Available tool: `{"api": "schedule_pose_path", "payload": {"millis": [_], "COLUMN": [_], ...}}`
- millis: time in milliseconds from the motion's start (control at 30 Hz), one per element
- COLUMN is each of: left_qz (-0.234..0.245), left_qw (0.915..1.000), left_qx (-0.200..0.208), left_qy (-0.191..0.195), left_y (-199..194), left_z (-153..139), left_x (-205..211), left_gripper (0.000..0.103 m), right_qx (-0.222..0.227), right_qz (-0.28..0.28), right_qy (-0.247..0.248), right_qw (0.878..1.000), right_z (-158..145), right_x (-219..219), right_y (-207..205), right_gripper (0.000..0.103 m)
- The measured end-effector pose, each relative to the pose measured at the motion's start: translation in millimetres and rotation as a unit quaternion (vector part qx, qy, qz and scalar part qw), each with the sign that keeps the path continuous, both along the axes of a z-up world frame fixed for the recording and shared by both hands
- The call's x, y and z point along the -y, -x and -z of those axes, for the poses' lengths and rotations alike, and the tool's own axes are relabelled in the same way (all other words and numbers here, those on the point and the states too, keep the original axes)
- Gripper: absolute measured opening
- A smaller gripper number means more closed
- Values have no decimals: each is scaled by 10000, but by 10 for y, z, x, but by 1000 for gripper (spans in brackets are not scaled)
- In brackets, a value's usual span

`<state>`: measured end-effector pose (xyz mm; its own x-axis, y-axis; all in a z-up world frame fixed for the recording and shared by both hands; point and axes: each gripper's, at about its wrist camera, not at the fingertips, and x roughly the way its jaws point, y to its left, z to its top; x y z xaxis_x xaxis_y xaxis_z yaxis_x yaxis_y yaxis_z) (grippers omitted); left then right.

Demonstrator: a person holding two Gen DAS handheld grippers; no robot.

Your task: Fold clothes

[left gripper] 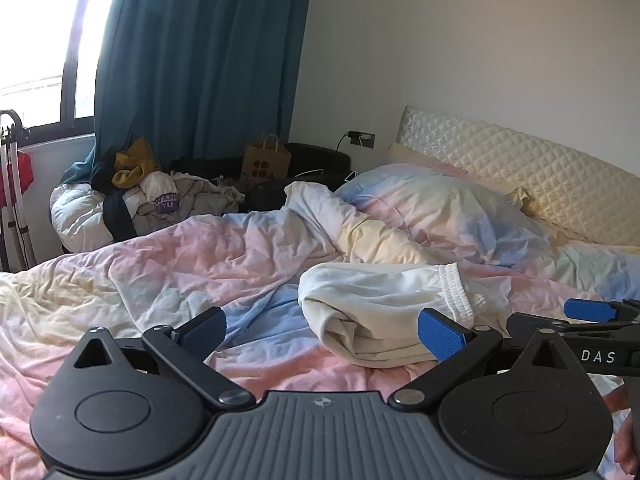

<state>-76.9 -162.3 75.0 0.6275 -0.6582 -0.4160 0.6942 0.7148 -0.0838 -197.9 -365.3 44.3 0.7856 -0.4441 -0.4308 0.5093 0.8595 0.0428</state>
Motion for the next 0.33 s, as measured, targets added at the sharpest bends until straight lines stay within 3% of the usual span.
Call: {"api": "schedule_pose_path", "payload": {"millis": [333], "left_qz": [27], "left_qw": [10000], "left_qx": [-32], "left_qy": [36], "left_y": [3], "left_z": [-18], "left_x": [-17], "left_gripper": [103], "right_qx": [9], "right_qz": [65], "right_qy": [-14], "right_qw": [10000], "right_z": [-13], "right_x": [26], "right_y": [59], "right_gripper": [92]}}
